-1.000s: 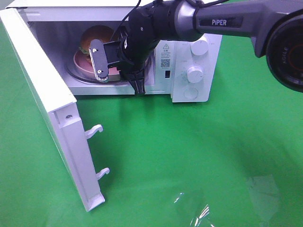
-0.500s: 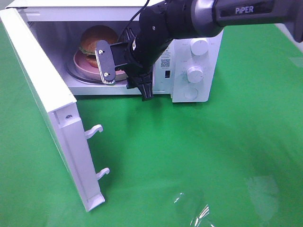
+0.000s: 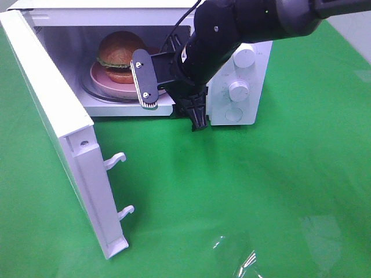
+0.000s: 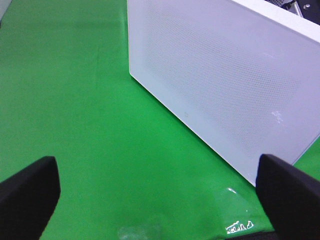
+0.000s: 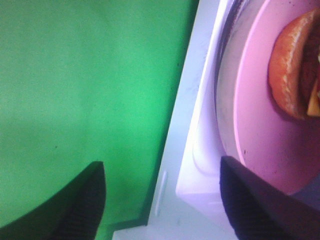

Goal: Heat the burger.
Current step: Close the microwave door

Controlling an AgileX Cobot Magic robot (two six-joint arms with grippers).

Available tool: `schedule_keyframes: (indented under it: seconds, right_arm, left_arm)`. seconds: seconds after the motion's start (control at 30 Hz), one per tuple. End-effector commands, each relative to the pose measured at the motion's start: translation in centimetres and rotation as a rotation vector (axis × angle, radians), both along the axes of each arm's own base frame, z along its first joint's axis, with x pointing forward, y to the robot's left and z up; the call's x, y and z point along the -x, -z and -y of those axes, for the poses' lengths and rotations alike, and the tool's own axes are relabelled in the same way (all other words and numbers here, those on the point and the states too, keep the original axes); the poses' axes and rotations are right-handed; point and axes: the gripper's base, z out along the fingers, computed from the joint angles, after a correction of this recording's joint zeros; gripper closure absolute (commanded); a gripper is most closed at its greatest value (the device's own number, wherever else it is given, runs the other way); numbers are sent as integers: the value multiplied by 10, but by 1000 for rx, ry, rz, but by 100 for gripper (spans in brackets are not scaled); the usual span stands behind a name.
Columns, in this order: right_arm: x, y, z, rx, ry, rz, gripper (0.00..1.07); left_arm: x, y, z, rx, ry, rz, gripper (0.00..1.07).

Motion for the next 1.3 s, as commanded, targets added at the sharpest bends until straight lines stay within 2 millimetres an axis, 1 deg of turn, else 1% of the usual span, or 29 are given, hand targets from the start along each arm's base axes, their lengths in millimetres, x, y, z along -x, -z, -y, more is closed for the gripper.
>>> schedule_keyframes:
  seconds: [0.03, 0.07, 0.17, 0.2, 0.27, 0.3, 0.33, 0.43, 0.5, 0.53, 0.57, 0.67, 0.73, 0.77, 0.8, 0.83, 0.87, 0.9, 0.93, 0.97, 1.0, 1.07, 1.1, 1.13, 1.17, 1.2, 1.23, 1.27, 1.3]
  right_arm:
    - [8, -11, 9, -20, 34, 12, 42]
    - [8, -11, 9, -20, 34, 12, 42]
    - [20, -17, 19, -30, 71, 4, 42]
    - [20, -17, 19, -30, 71, 4, 42]
    - [33, -22, 29, -49, 113, -16, 42]
    - [33, -22, 29, -49, 113, -16, 42]
    - [39, -24, 34, -57, 136, -27, 42]
    - [43, -25, 36, -64, 149, -32, 42]
    - [57, -28, 48, -74, 185, -49, 42]
    - [57, -28, 48, -74, 185, -49, 42]
    - [63, -29, 54, -74, 201, -52, 42]
    - [67, -30, 57, -82, 216, -57, 42]
    - [84, -33, 69, -123, 267, -70, 42]
    - [84, -33, 69, -123, 267, -70, 42]
    - [92, -34, 75, -140, 296, -80, 42]
    - [92, -34, 75, -140, 296, -80, 42]
    - [97, -35, 79, -151, 315, -87, 42]
    - [106, -37, 85, -179, 357, -101, 42]
    - [106, -37, 85, -179, 357, -101, 42]
    - [115, -39, 93, -215, 415, -119, 42]
    - [115, -39, 93, -215, 415, -119, 42]
    - [129, -44, 102, -283, 509, -149, 42]
    - [129, -44, 102, -283, 509, -149, 42]
    - [138, -47, 109, -349, 593, -180, 42]
    - [138, -47, 109, -349, 593, -180, 42]
    - [146, -52, 114, -424, 681, -209, 39]
    - [150, -54, 117, -463, 728, -223, 38]
    - [150, -54, 117, -463, 728, -223, 38]
    - [157, -57, 122, -521, 799, -244, 32]
  left_arm:
    - [2, 0, 1, 13, 4, 22, 8]
    - [2, 0, 1, 13, 4, 22, 8]
    - [2, 0, 1, 13, 4, 22, 8]
    - [2, 0, 1, 13, 4, 22, 8]
    - [2, 0, 1, 13, 4, 22, 8]
    - [2, 0, 1, 13, 4, 22, 8]
    - [2, 0, 1, 13, 4, 22, 8]
    - [2, 0, 1, 13, 4, 22, 8]
    - [2, 0, 1, 13, 4, 22, 8]
    - [2, 0, 1, 13, 4, 22, 8]
    - [2, 0, 1, 13, 4, 22, 8]
    - [2, 0, 1, 13, 4, 22, 8]
    - [2, 0, 1, 13, 4, 22, 8]
    - [2, 0, 1, 13, 4, 22, 8]
    - [2, 0, 1, 13, 4, 22, 8]
    - [2, 0, 1, 13, 4, 22, 8]
    - [2, 0, 1, 13, 4, 22, 8]
    - [2, 0, 1, 13, 4, 22, 8]
    - [2, 0, 1, 13, 4, 22, 8]
    - [2, 0, 1, 13, 4, 22, 8]
    - [2, 0, 1, 13, 4, 22, 8]
    - [2, 0, 1, 13, 4, 22, 8]
    - [2, 0, 1, 13, 4, 22, 8]
    - [2, 0, 1, 13, 4, 22, 8]
    - [2, 0, 1, 13, 4, 22, 8]
    - [2, 0, 1, 13, 4, 22, 8]
    - [2, 0, 1, 13, 4, 22, 8]
    - [2, 0, 1, 13, 4, 22, 8]
    - [2, 0, 1, 13, 4, 22, 8]
